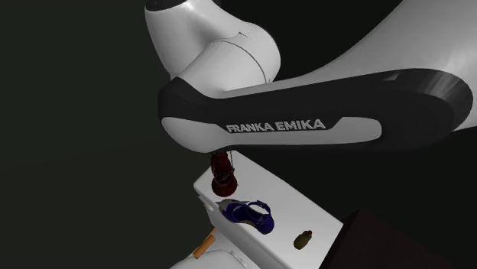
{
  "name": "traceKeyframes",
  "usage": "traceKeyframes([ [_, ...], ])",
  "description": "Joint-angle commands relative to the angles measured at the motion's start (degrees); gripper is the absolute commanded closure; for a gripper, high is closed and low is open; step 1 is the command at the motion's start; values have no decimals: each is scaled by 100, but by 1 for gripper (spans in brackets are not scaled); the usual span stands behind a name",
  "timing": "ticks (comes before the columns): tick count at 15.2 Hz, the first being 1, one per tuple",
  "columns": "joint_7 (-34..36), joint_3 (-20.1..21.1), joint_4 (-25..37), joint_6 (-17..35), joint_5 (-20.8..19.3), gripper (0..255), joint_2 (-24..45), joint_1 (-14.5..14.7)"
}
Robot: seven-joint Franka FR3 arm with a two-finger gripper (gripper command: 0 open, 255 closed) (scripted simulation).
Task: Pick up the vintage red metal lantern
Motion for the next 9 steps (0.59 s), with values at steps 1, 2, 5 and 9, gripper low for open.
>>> traceKeyframes([
  [1, -17, 6, 103, -141, 12, 255, -44, 4],
  [2, -28, 8, 146, -208, 19, 255, -68, 4],
  [5, -59, 13, 282, -410, 38, 255, -136, 5],
  [9, -100, 20, 484, -685, 60, 255, -212, 7],
])
